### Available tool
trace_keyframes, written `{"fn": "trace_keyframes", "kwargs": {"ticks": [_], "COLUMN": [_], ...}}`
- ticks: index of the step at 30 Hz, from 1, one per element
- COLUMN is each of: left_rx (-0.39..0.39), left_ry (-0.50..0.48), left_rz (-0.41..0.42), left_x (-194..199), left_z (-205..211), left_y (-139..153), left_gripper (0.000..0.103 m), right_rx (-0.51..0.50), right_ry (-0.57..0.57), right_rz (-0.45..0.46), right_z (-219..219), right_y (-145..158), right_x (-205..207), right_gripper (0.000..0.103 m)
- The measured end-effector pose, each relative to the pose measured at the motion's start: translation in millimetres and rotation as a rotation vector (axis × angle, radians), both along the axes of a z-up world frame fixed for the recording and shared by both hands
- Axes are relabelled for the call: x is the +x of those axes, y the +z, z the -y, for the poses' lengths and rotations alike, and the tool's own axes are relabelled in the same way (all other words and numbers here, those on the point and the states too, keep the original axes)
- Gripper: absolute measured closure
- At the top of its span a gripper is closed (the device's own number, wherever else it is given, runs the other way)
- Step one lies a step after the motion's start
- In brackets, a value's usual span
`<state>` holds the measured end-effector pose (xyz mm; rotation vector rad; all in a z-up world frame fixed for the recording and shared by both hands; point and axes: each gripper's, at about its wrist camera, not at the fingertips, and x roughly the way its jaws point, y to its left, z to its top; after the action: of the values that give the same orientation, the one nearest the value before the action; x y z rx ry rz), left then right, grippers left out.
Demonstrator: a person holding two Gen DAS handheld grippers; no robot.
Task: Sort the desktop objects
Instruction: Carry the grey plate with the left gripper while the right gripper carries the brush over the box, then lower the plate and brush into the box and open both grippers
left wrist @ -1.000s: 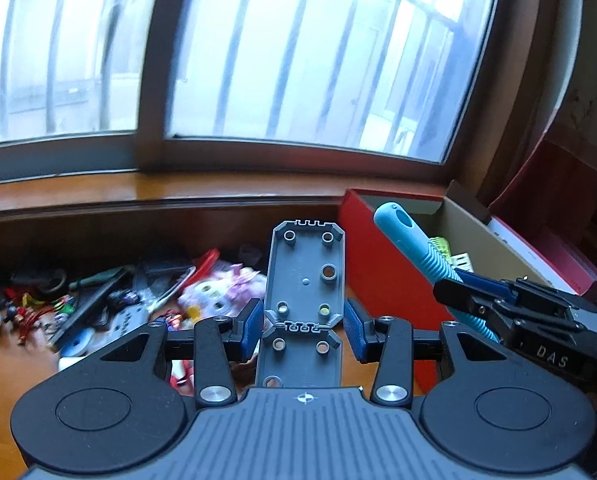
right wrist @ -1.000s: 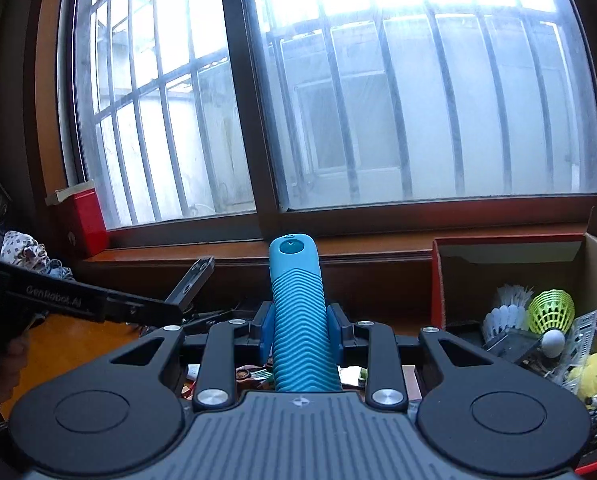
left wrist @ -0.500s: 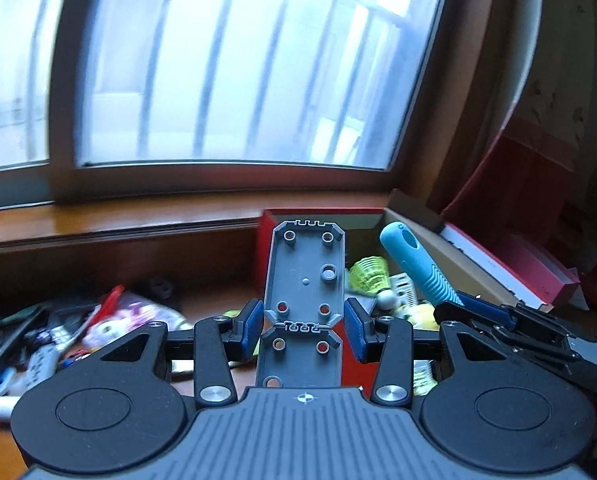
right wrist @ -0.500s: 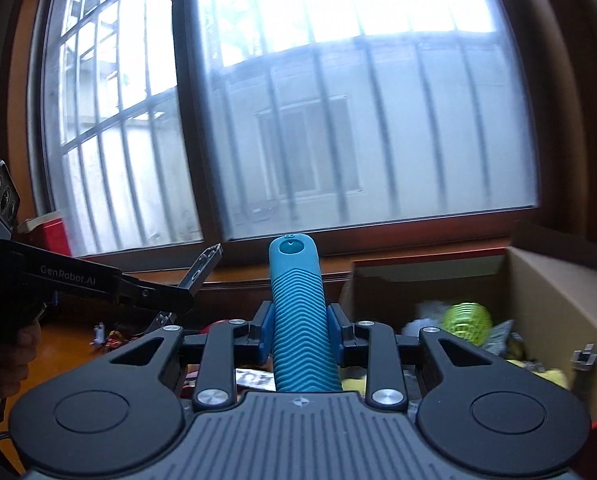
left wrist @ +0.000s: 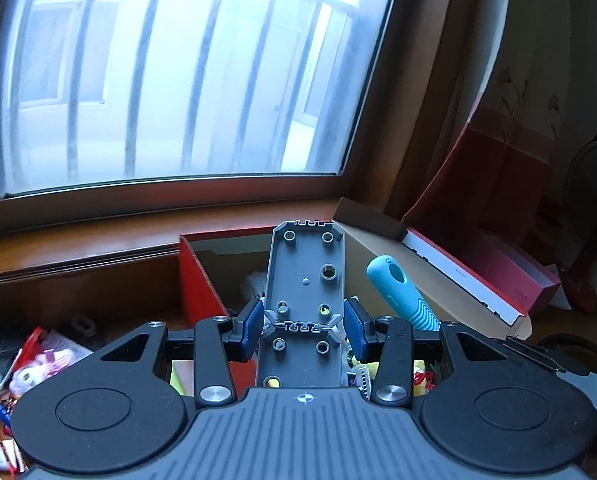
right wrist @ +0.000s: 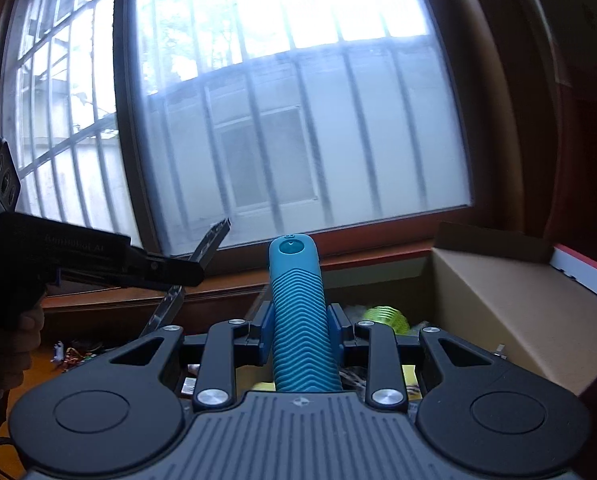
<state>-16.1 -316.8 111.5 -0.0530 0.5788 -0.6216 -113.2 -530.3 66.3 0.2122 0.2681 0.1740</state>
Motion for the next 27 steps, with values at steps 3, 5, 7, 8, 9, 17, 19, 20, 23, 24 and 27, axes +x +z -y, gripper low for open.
{"fn": "trace_keyframes", "kwargs": {"ticks": [3, 5, 7, 8, 9, 17, 19, 20, 23, 24, 27], "left_rx": [0.006, 0.013, 0.020, 0.024, 0.027, 0.057, 0.062, 0.063, 0.066, 0.067, 0.071], "left_ry": [-0.013, -0.021, -0.030, -0.034, -0.038, -0.072, -0.080, -0.084, -0.095, -0.098, -0.105], "left_rz": [-0.013, -0.018, -0.024, -0.027, -0.030, -0.052, -0.060, -0.066, -0.082, -0.085, -0.091], "left_x": [5, 7, 8, 9, 10, 17, 19, 19, 21, 21, 22], "left_z": [11, 17, 23, 25, 28, 51, 56, 57, 62, 64, 67], "left_y": [-4, -7, -10, -12, -13, -25, -28, -30, -36, -37, -41], "left_gripper": [0.059, 0.059, 0.059, 0.059, 0.059, 0.059, 0.059, 0.059, 0.059, 0.059, 0.059], "right_rx": [-0.001, -0.004, -0.002, -0.001, 0.000, 0.003, 0.002, 0.001, 0.002, 0.002, 0.001], "right_ry": [-0.016, -0.025, -0.035, -0.040, -0.048, -0.105, -0.118, -0.125, -0.137, -0.140, -0.147], "right_rz": [-0.011, -0.017, -0.020, -0.020, -0.022, -0.036, -0.049, -0.057, -0.067, -0.069, -0.079], "right_z": [8, 12, 17, 18, 21, 37, 40, 42, 45, 45, 46], "right_y": [-4, -6, -7, -7, -8, -13, -15, -17, -19, -19, -20], "right_x": [2, 4, 6, 6, 7, 10, 11, 12, 14, 15, 18], "right_gripper": [0.072, 0.072, 0.072, 0.072, 0.072, 0.072, 0.072, 0.072, 0.072, 0.072, 0.072]}}
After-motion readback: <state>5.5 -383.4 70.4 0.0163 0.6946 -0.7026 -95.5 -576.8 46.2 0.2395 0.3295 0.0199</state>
